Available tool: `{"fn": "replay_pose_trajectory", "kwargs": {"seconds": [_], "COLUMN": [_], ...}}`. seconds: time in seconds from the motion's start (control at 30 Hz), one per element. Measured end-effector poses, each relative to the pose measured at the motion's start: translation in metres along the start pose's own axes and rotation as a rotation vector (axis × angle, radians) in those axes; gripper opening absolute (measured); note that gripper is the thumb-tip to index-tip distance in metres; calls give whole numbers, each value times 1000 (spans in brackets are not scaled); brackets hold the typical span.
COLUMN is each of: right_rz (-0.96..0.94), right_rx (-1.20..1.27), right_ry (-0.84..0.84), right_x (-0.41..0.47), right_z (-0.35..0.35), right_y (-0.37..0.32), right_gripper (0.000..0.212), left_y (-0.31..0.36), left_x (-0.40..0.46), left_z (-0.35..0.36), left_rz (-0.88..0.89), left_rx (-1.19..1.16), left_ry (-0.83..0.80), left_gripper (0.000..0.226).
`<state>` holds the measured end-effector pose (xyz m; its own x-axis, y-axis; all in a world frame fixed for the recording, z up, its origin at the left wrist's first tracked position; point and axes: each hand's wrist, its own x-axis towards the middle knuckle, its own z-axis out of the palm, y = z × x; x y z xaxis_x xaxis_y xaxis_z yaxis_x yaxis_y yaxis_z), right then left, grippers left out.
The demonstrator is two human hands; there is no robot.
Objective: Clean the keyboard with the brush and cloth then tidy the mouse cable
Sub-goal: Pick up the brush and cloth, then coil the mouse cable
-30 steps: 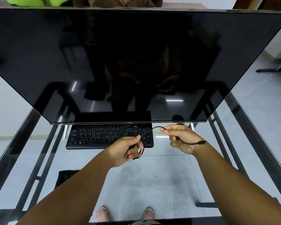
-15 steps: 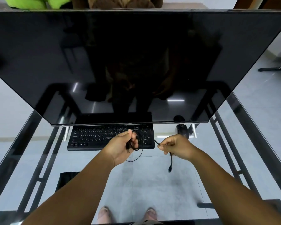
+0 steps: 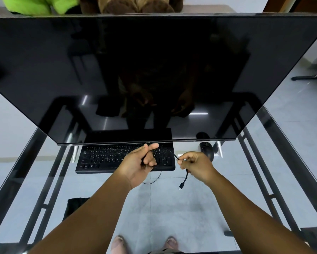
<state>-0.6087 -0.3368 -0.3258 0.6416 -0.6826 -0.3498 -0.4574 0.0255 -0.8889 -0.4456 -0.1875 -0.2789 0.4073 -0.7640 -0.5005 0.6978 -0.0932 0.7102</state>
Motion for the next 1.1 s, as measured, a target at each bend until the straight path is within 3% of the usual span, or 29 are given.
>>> {"fn": "replay_pose_trajectory", "kwargs": {"seconds": [0.37, 0.9, 1.1], "right_rz": [27, -7, 21], "right_rx": [53, 126, 207], "right_ry": [-40, 168, 136], "right_x": [3, 13, 11], "right_z": [2, -3, -6], "right_y": [-1, -24, -26], "right_gripper": [4, 12, 5], "left_y": [9, 4, 9], "left_x": [-1, 2, 0], "left_z": [3, 6, 4], "left_rz": [2, -134, -119], "left_rx": [-74, 26, -40], "left_ry": [-10, -148, -164], "left_gripper": [36, 47, 34]}}
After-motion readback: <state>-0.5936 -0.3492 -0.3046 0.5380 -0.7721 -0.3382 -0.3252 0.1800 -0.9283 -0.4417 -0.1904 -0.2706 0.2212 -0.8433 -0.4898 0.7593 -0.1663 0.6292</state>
